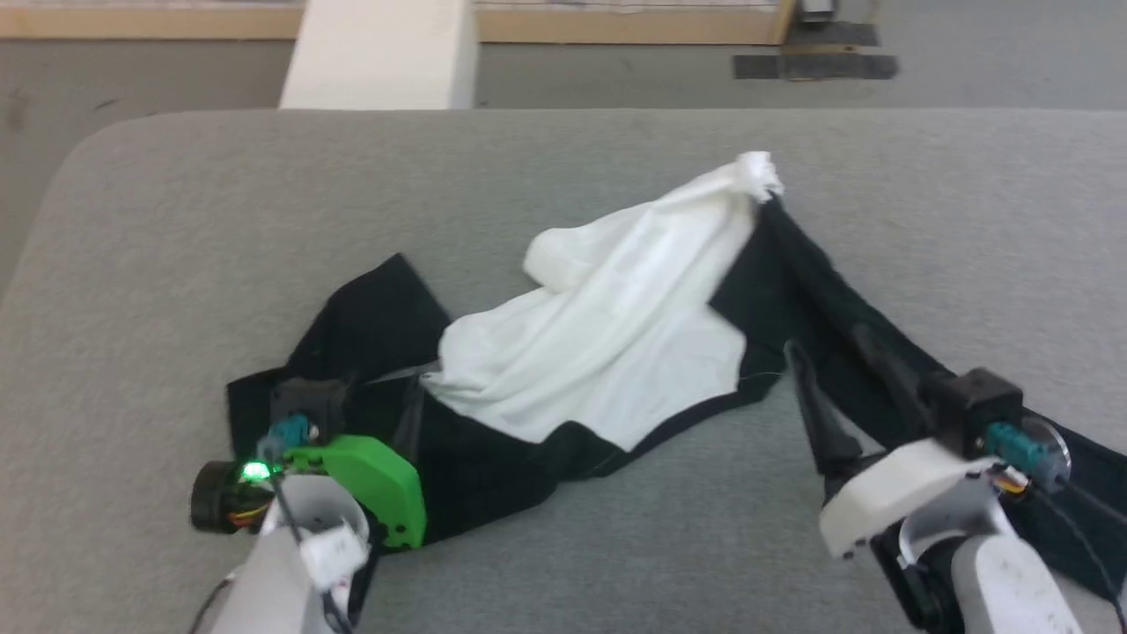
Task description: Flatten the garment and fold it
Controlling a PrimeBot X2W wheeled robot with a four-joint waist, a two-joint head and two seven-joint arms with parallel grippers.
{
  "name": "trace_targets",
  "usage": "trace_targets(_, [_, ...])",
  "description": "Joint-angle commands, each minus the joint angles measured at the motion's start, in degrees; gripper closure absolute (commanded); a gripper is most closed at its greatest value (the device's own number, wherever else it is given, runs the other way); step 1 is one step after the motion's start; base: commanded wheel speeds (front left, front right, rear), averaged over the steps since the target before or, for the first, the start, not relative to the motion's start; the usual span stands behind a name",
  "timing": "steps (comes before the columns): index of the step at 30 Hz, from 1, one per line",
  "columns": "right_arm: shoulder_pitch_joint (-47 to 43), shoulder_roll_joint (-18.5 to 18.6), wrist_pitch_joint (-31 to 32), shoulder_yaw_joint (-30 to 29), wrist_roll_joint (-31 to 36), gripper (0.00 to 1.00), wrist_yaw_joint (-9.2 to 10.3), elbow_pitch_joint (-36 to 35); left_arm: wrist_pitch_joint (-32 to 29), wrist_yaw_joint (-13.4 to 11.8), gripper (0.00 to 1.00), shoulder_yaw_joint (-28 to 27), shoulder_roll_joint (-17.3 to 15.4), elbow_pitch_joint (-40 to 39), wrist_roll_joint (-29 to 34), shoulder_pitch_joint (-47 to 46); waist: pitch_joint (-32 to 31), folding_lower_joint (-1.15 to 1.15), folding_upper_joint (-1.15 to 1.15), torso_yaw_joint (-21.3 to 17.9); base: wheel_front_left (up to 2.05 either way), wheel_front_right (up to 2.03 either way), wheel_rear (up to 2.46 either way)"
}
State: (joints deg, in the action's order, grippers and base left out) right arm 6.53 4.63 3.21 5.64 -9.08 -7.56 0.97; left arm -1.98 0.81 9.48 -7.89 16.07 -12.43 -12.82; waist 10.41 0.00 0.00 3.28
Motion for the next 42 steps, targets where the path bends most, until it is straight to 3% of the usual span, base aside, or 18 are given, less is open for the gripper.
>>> trace_targets(1, [-0.9,-0.4,0.4,0.4,-0.2,0.0,0.08,-1.1,-3.2,-1.0,0.0,-0.3,-1.2,1.1,0.7,-1.1,0.2,0.0,0.0,-3.0,0.0,0.0,0.0])
trace_targets(3, [-1.6,-0.7,0.9,0.8,-0.2,0.0,0.08,-2.2,-9.9,-2.7,0.0,-0.1,-2.5,2.5,1.7,-1.6,0.7,0.0,0.0,-4.0,0.0,0.0,0.0])
trace_targets(10, [-1.4,-1.2,1.9,2.1,-0.5,0.0,0.08,-5.0,-29.1,-4.5,0.0,-0.3,-5.8,2.0,1.8,-2.2,3.1,0.0,0.0,-5.8,0.0,0.0,0.0])
trace_targets(11, [-1.2,-1.3,2.0,2.5,-0.7,0.0,0.08,-5.2,-32.0,-4.1,0.63,-0.2,-6.2,1.8,1.3,-2.0,3.5,0.0,0.0,-6.0,0.0,0.0,0.0])
trace_targets(12, [-1.1,-1.3,2.1,2.8,-0.8,0.0,0.08,-5.3,-33.7,-3.8,1.0,-0.2,-6.7,1.6,1.0,-1.9,3.8,0.0,0.0,-6.1,0.0,0.0,0.0])
trace_targets(15, [-0.6,-1.5,2.2,3.5,-1.0,0.0,0.08,-5.6,-34.8,-3.0,1.0,-1.3,-8.7,0.0,0.2,-2.1,5.1,0.0,0.0,-6.6,0.0,0.0,0.0])
trace_targets(21, [0.0,-1.5,2.8,2.5,-0.4,0.0,0.08,-5.2,-30.2,-4.3,1.0,-6.0,-14.9,-2.4,1.1,-5.5,7.0,0.0,0.0,-6.4,0.0,0.0,0.0])
trace_targets(26, [-0.1,-1.6,5.7,-0.8,1.1,0.0,0.08,-3.3,-25.4,-4.6,1.0,-8.3,-16.7,-1.8,0.5,-9.2,8.2,0.0,0.0,-6.0,0.0,0.0,0.0])
trace_targets(27, [-0.2,-1.6,7.2,-1.8,1.8,0.0,0.08,-2.6,-24.2,-4.7,0.0,-8.7,-16.0,-1.5,-0.1,-9.7,8.3,0.0,0.0,-5.9,0.0,0.0,0.0])
trace_targets(33, [-0.6,-1.7,15.1,-11.5,6.8,0.0,0.08,-1.9,-13.1,-5.9,0.0,-9.7,-11.5,-1.6,-2.2,-9.2,8.5,0.0,0.0,-5.1,0.0,0.0,0.0])
trace_targets(39, [-1.9,-1.7,23.8,-16.4,9.7,0.0,0.08,-1.0,4.2,-7.2,0.0,-11.8,-5.1,-4.4,-4.8,-4.3,7.6,0.0,0.0,-3.5,0.0,0.0,0.0])
trace_targets(42, [-2.1,-1.7,27.7,-18.3,11.3,0.0,0.08,1.3,9.6,-7.7,0.0,-11.6,-1.9,-5.0,-5.6,-1.5,7.0,0.0,0.0,-2.3,0.0,0.0,0.0])
